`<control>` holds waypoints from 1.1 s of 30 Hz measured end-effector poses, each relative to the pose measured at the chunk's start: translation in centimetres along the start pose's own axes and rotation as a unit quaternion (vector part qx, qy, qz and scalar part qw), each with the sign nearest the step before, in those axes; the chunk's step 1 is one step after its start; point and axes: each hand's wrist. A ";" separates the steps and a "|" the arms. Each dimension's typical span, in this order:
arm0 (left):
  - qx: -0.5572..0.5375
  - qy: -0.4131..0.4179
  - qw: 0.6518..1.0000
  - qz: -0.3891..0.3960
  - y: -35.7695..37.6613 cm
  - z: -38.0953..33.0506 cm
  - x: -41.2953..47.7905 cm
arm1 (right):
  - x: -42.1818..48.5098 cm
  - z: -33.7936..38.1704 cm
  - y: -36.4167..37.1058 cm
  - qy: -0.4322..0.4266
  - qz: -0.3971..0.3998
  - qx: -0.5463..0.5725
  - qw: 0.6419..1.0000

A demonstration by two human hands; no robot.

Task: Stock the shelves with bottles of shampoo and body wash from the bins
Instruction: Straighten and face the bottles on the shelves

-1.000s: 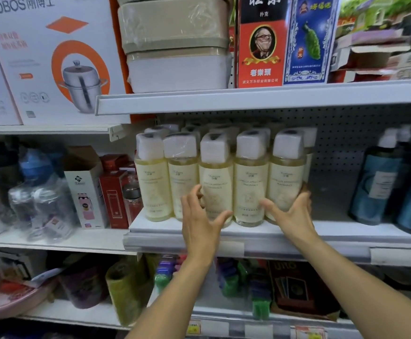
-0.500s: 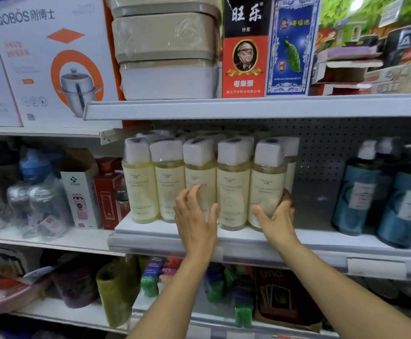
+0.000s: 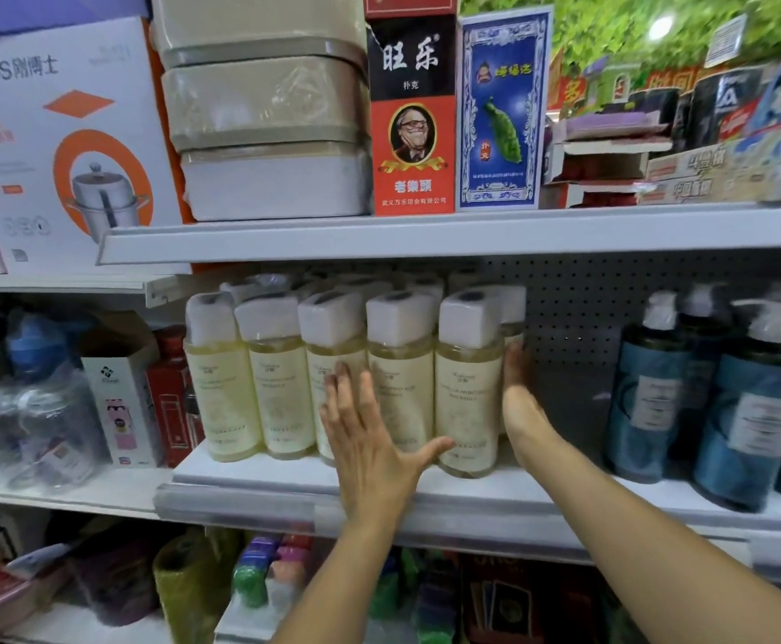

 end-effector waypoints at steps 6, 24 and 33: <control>0.041 -0.009 0.999 -0.007 0.3 -0.1 0.1 | 2.5 -2.8 0.6 -0.027 0.057 0.081 0.995; 0.073 -0.056 0.995 0.035 0.9 -2.1 0.2 | 0.8 -1.5 2.8 -0.016 -0.057 0.129 0.990; 0.087 -0.060 0.993 0.051 0.8 -2.4 0.5 | 3.3 -2.2 3.2 -0.075 -0.070 0.154 0.983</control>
Point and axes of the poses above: each hand's wrist, its own x-axis towards the middle knuckle, its own y-axis out of the palm, z = x × y, and after that the axes turned 15 degrees about -y, right-handed
